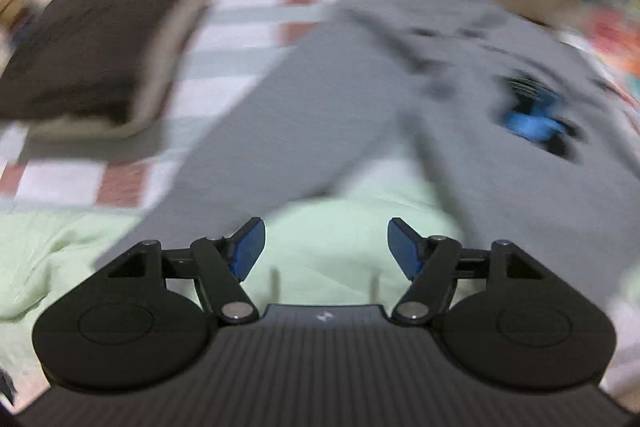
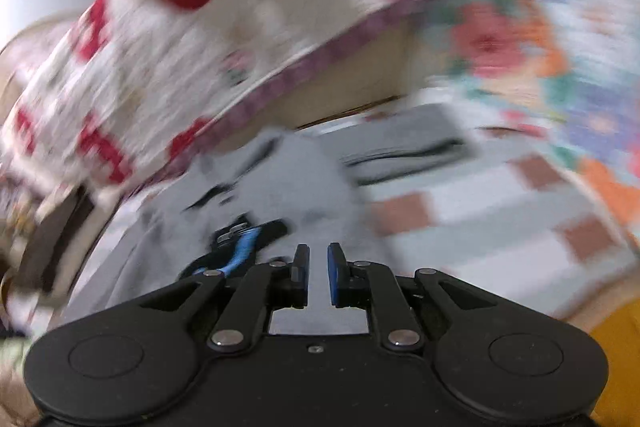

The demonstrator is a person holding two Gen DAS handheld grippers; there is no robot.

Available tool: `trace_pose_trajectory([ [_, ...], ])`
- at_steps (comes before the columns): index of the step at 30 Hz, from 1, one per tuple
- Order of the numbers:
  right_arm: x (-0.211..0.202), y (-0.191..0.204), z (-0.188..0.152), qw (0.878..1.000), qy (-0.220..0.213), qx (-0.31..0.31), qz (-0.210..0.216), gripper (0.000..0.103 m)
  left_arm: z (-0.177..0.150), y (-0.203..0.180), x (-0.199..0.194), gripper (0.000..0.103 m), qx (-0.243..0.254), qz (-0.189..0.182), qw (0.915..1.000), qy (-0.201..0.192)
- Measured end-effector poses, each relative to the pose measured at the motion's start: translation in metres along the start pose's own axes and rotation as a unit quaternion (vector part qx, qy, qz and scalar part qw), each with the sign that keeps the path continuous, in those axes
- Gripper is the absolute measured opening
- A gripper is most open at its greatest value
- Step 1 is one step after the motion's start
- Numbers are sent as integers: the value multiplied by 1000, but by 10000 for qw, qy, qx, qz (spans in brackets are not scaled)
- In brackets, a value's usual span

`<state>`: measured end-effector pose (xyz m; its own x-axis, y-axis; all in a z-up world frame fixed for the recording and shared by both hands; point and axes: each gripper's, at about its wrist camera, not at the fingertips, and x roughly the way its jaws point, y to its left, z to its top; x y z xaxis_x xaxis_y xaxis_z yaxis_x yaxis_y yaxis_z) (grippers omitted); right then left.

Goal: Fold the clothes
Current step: 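Open both grippers and release the sweater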

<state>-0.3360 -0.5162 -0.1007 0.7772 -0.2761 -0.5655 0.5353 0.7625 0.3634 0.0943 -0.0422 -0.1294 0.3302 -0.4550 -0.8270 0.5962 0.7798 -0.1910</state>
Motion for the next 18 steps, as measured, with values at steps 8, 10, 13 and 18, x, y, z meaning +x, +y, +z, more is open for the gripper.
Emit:
trace_pose_trajectory([
  [8,136,131,39,9730,406,-1931,1198,32,37,47,61,68,37,639,9979,96],
  [10,163,162,40,9659,487,-2167,1327,34,45,56,77,68,77,774,9968,156],
  [13,191,200,30,9553,725,-2408,1553,35,58,71,102,69,136,977,9948,247],
  [18,206,237,-4,9338,1093,-2897,1793,42,54,91,110,81,-84,596,9979,255],
])
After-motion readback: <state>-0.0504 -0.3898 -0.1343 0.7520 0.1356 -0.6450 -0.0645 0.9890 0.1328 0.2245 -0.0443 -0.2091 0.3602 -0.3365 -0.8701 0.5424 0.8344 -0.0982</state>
